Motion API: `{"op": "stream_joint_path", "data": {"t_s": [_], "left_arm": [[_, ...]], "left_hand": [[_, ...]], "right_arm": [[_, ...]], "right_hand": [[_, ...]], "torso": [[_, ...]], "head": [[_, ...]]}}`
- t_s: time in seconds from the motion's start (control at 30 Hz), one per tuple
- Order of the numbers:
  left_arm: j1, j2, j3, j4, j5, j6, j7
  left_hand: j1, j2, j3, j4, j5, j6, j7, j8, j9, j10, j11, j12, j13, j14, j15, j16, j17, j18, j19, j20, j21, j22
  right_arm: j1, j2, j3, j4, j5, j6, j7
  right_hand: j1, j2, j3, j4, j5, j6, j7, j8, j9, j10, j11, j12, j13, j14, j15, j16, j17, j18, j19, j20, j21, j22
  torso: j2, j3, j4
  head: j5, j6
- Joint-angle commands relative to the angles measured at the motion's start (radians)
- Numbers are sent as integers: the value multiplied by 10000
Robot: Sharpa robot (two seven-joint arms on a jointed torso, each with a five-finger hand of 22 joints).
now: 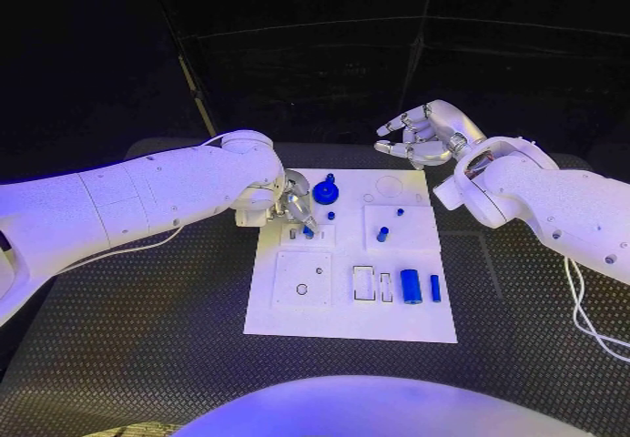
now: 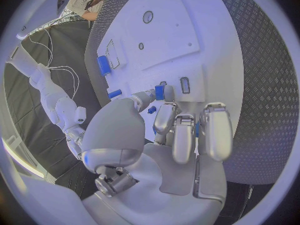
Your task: Assemble the parts on the task board
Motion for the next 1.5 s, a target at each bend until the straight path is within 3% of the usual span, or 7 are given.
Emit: {"op": "stream_joint_path", "data": {"t_s": [0.03, 1.5], "left_arm": [[-15, 18, -7, -48, 26, -57, -81], [-18, -3, -9, -119, -40, 610, -130]], "left_hand": [[105, 160, 1029, -1108, 27, 7, -55, 41, 7, 44, 1, 57, 7, 1073, 34, 31, 2634, -55, 16, 19, 50, 1024], [108, 151, 1017, -1150, 24, 0, -57, 48, 19, 33, -2, 39, -18, 1073, 26, 31, 2634, -55, 18, 12, 49, 1024]], "right_arm": [[15, 0, 5, 16, -6, 52, 77], [12, 18, 4, -6, -6, 98, 65]], "right_hand": [[-89, 7, -36, 2, 56, -72, 27, 29, -13, -77, 6, 25, 6, 450, -29, -38, 72, 98, -59, 1, -42, -10], [-87, 12, -42, -2, 63, -69, 25, 34, -12, -74, 5, 32, 11, 452, -29, -37, 75, 99, -58, 1, -47, -16]], "torso": [[9, 4, 1], [10, -5, 0]], "head": [[5, -1], [52, -66]]}}
